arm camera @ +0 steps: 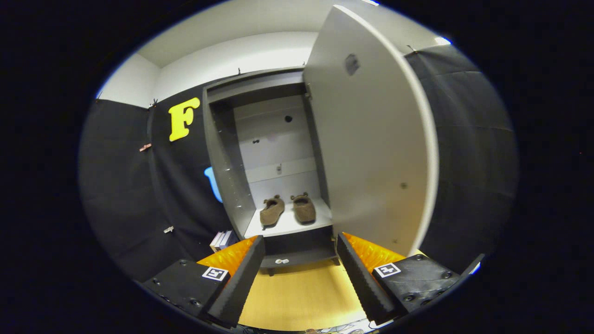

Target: Open the shoe cabinet door, grab the shoes and put them into the shoe cabinet, then close the shoe cabinet door.

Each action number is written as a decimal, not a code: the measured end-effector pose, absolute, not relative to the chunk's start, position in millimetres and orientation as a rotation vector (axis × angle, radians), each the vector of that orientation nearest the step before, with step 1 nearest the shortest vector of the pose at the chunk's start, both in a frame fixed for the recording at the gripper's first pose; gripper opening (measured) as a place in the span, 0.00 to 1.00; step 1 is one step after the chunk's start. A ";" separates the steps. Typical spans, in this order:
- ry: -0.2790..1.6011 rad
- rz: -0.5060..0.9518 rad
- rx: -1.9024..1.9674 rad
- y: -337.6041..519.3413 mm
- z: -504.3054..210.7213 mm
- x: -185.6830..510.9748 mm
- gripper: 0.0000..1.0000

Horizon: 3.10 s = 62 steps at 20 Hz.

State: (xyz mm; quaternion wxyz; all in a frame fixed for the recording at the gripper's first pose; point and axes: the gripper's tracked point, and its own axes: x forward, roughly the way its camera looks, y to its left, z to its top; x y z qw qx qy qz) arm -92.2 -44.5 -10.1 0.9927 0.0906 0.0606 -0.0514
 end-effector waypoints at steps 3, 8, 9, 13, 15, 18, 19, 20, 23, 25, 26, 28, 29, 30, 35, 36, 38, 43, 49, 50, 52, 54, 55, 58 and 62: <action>0.091 -0.168 0.161 -89.5 1.4 -122.1 0.98; 0.069 -0.250 0.159 -165.9 9.9 -145.1 0.98; 0.070 -0.253 0.152 -176.7 9.5 -142.2 0.98; 0.093 -0.205 0.136 -207.5 10.3 -119.0 0.98; 0.106 -0.158 0.128 -213.2 9.7 -106.8 0.98; 0.130 -0.088 0.131 -215.6 1.9 -91.9 0.98; 0.139 -0.059 0.138 -214.3 -0.5 -86.5 0.98; 0.152 -0.033 0.140 -212.0 -4.6 -82.7 0.98; 0.156 0.012 0.170 -206.3 -7.0 -77.3 0.98; 0.151 0.025 0.181 -195.3 -8.9 -75.6 0.98; 0.148 0.032 0.174 -186.9 -9.6 -76.2 0.98; 0.132 0.061 0.149 -165.3 -8.6 -74.5 0.97; 0.129 0.074 0.144 -150.1 -8.9 -73.9 0.97; 0.130 0.083 0.146 -131.4 -11.7 -73.0 0.97; 0.135 0.096 0.182 -52.7 -19.1 -54.5 0.97; 0.124 0.095 0.191 -37.7 -16.0 -49.2 0.97; 0.109 0.097 0.204 -6.5 -13.7 -36.7 0.97; 0.120 0.133 0.216 65.3 -22.5 -13.4 0.98; 0.113 0.126 0.193 103.0 -25.9 -9.2 0.98; 0.110 0.123 0.190 105.7 -27.1 -8.9 0.98; 0.110 0.119 0.181 109.7 -28.0 -9.3 0.98; 0.112 0.120 0.174 111.0 -28.9 -10.7 0.98; 0.106 0.119 0.176 110.4 -27.9 -10.8 0.98; 0.089 0.128 0.165 110.3 -24.6 -9.7 0.98; 0.070 0.112 0.144 100.3 -20.7 -10.2 0.98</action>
